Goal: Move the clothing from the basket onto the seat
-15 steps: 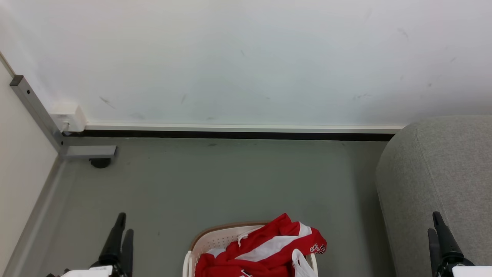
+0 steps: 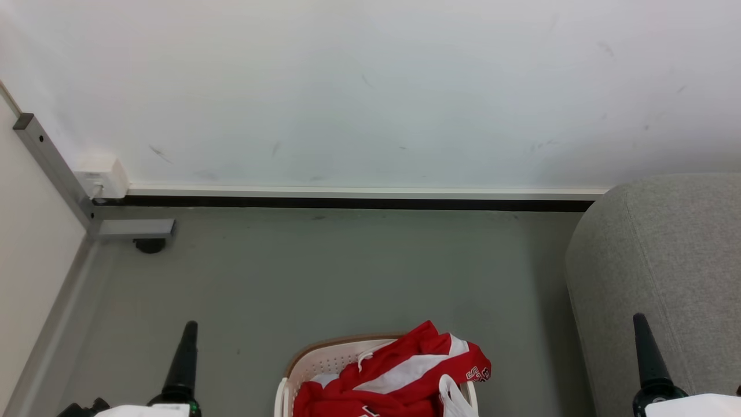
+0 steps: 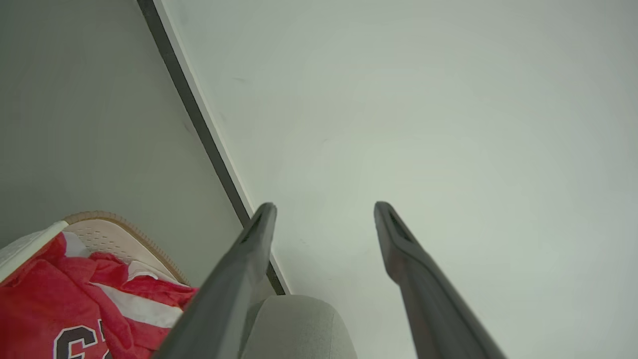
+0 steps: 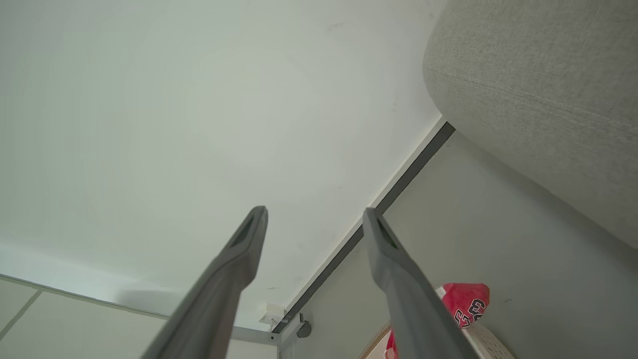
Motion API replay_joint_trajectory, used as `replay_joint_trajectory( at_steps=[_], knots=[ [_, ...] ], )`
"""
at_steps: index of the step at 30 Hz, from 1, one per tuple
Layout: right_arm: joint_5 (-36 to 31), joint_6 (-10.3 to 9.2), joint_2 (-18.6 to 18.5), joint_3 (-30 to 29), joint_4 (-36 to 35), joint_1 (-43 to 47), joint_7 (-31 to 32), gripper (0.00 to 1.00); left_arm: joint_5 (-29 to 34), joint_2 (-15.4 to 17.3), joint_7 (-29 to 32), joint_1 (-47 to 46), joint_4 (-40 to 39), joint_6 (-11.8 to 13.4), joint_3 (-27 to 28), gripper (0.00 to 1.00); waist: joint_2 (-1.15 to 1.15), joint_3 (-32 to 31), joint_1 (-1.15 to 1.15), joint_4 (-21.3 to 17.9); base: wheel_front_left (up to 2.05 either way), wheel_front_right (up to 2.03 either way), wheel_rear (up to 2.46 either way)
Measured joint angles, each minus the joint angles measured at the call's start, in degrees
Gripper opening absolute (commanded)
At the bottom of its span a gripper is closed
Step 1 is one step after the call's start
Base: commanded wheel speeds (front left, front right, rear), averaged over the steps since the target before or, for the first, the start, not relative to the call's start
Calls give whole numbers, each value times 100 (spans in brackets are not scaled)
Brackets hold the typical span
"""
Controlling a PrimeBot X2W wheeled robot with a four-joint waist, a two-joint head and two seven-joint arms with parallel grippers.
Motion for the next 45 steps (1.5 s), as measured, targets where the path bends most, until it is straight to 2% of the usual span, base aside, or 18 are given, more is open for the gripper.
replay_joint_trajectory(
  at_steps=[12, 45],
  knots=[
    [-1260, 0, -7, 264, -15, 2, -270, 100, 1194, 3, -279, 144, -179, 47, -113, 100, 0, -3, 0, -23, 0, 0, 0],
    [-3671, 0, -32, 657, 188, 105, -860, 100, 3554, 18, -870, 387, -297, 90, -356, 100, 0, -35, 0, -33, 0, 0, 0]
  ],
)
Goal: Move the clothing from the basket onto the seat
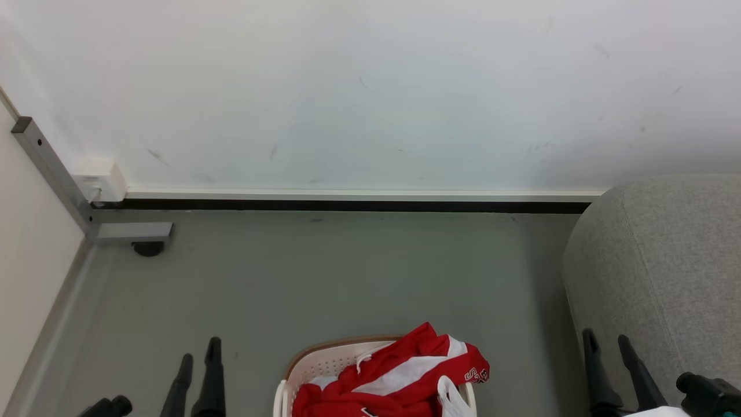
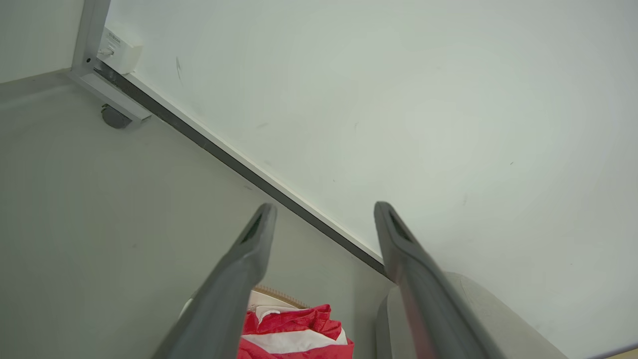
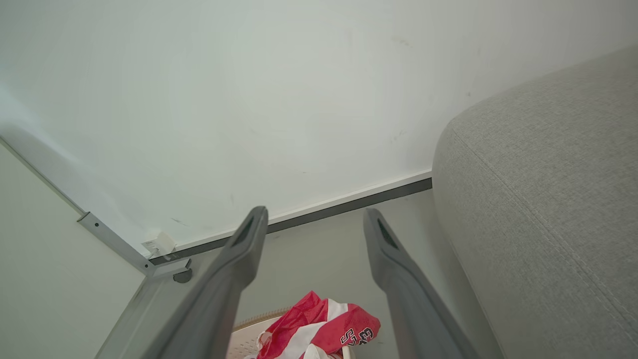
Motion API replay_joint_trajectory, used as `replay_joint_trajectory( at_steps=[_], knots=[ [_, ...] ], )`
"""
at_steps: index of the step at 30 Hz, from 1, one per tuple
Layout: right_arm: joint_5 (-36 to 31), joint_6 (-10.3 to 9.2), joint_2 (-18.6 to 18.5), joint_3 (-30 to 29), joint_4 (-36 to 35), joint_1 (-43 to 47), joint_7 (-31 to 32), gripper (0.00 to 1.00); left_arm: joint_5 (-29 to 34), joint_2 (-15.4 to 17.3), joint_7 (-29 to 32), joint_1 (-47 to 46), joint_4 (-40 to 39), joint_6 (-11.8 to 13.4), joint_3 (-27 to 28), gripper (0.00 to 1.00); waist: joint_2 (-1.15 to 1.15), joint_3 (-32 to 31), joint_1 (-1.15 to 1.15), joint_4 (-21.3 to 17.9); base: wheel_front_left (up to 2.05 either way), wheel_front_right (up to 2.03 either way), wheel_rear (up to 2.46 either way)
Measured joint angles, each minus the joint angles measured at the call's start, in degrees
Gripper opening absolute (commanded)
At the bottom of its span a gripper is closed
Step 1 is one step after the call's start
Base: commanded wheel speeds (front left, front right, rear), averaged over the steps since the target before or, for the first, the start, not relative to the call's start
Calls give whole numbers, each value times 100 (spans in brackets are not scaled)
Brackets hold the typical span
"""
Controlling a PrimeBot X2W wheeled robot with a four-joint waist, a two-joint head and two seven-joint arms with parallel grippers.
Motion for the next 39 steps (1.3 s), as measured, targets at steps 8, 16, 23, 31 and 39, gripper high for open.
replay_joint_trajectory(
  at_steps=[8, 16, 23, 31, 39],
  knots=[
    [-468, 0, -5, 53, 15, 7, -125, 100, 515, 4, -115, 35, -38, -1, -48, 100, 0, 17, 0, 7, 0, 0, 0],
    [-873, 0, -13, 46, 8, 116, -238, 100, 961, 10, -225, 35, -54, -25, -107, 100, 0, 36, 0, 94, 0, 0, 0],
    [-1226, 0, -18, 47, -1, 152, -335, 100, 1329, 11, -330, 60, -97, -34, -157, 100, 0, 45, 0, 129, 0, 0, 0],
    [-1637, 0, -23, 36, 67, 225, -424, 100, 1668, 13, -417, 73, -134, -42, -172, 100, 0, 2, 0, 134, 0, 0, 0],
    [-1969, 0, -30, -7, 152, 235, -521, 100, 2007, 16, -489, 165, -192, -40, -202, 100, 0, -27, 0, 73, 0, 0, 0]
  ],
)
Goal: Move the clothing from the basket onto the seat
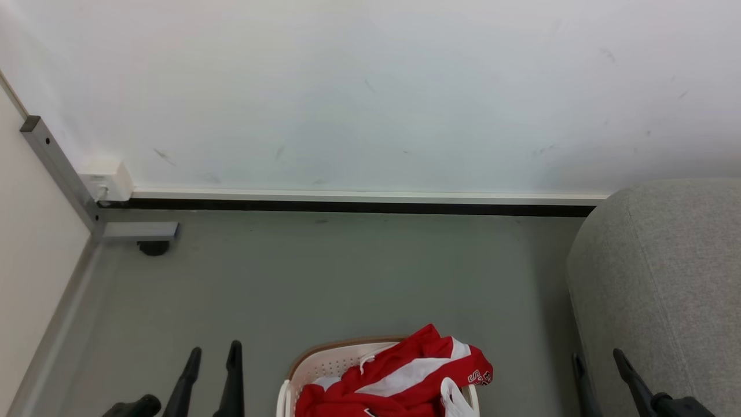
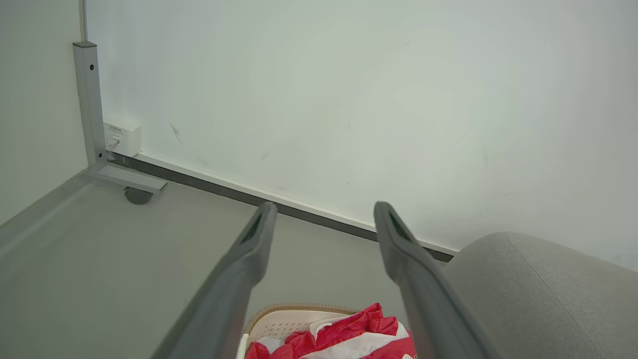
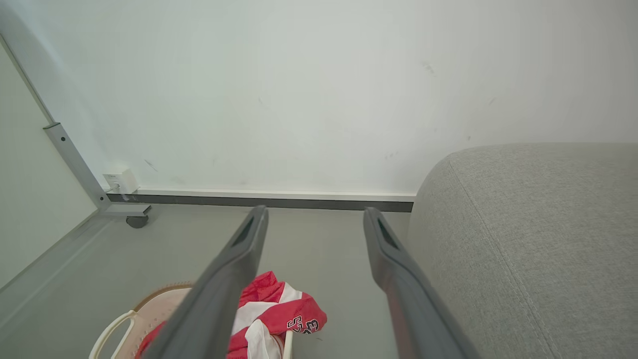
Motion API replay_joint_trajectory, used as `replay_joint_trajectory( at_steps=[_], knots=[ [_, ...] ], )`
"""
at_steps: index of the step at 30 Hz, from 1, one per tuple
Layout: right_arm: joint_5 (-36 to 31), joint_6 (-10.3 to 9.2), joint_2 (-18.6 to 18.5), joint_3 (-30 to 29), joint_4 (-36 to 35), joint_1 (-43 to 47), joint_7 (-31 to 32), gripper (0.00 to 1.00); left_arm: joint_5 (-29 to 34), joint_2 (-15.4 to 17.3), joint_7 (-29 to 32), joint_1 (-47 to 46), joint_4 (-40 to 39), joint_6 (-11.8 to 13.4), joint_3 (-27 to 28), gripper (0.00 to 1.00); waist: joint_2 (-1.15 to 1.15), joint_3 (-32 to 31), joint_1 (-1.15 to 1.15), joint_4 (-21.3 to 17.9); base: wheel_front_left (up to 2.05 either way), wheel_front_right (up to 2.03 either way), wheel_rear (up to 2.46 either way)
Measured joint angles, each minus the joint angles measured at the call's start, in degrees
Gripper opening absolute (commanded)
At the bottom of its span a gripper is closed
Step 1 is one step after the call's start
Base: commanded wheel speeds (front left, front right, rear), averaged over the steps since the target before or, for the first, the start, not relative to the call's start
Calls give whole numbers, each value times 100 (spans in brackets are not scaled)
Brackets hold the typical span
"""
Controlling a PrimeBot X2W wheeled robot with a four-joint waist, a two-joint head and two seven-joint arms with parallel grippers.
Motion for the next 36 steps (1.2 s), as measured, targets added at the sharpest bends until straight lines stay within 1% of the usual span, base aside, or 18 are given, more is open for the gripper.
replay_joint_trajectory(
  at_steps=[12, 21, 36],
  knots=[
    [-437, 0, -8, 26, 108, -1, -122, 100, 491, 5, -145, 69, -2, 16, -14, 100, 0, -8, 0, -60, 0, 0, 0],
    [-549, 0, -13, 44, 179, -5, -208, 100, 980, 10, -236, 115, -3, 5, -99, 100, 0, -6, 0, -92, 0, 0, 0],
    [-325, 0, -18, 9, 345, -108, -216, 100, 1023, 11, -237, 131, 51, -9, -83, 100, 0, 35, 0, -137, 0, 0, 0]
  ],
)
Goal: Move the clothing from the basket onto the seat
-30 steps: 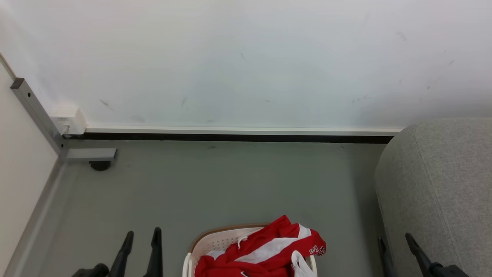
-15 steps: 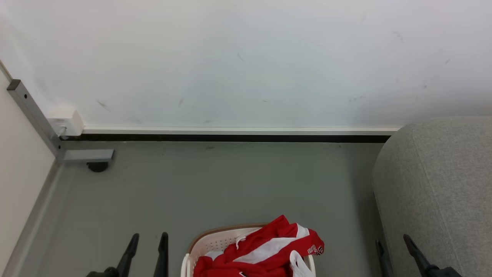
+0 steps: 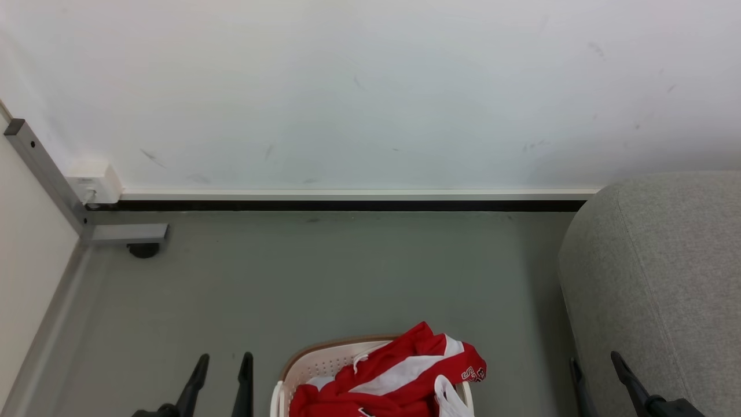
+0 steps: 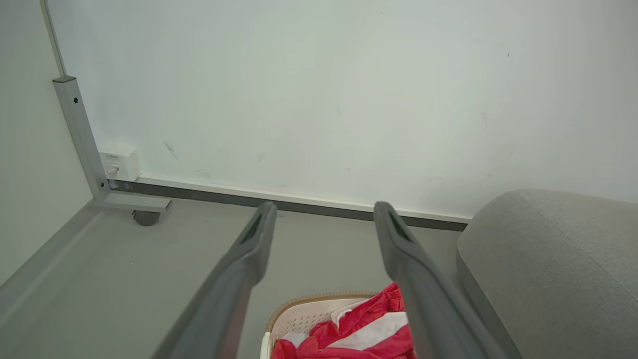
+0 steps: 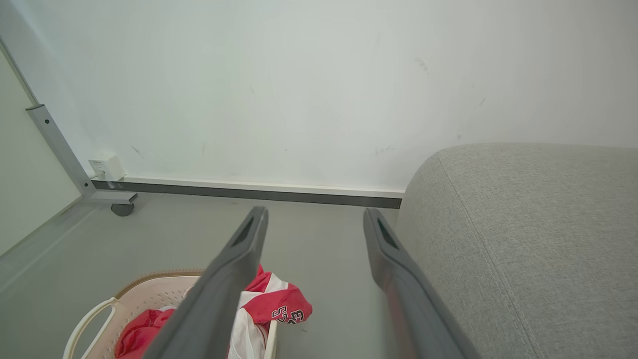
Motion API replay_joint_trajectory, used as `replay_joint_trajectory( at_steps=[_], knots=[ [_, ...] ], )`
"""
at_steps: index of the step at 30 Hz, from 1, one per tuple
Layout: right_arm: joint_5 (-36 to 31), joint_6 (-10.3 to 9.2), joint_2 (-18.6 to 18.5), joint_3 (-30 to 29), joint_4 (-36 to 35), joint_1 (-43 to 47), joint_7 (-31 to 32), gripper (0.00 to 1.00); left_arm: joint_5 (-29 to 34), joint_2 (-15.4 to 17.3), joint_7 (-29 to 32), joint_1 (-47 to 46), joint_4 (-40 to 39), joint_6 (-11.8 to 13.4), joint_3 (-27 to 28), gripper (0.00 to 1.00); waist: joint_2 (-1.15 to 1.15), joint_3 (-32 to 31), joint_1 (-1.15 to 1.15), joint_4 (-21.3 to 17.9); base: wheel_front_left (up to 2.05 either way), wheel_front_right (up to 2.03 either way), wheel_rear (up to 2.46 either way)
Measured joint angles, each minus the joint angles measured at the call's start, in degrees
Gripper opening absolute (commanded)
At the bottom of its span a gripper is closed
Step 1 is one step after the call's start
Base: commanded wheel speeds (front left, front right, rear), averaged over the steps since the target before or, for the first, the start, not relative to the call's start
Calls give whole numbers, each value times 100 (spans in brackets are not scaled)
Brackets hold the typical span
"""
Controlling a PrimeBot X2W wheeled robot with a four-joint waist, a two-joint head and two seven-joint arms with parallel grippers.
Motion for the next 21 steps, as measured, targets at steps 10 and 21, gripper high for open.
replay_joint_trajectory(
  at_steps=[10, 21],
  knots=[
    [47, 0, -1, 154, -13, -138, 0, 100, 34, 2, 0, 23, 2, -10, 11, 100, 0, 72, 0, -158, 0, 0, 0],
    [246, 0, -3, 405, -294, -380, -1, 100, 336, 47, 0, -358, 330, -64, -320, 100, 0, 493, 0, -612, 0, 0, 0]
  ],
)
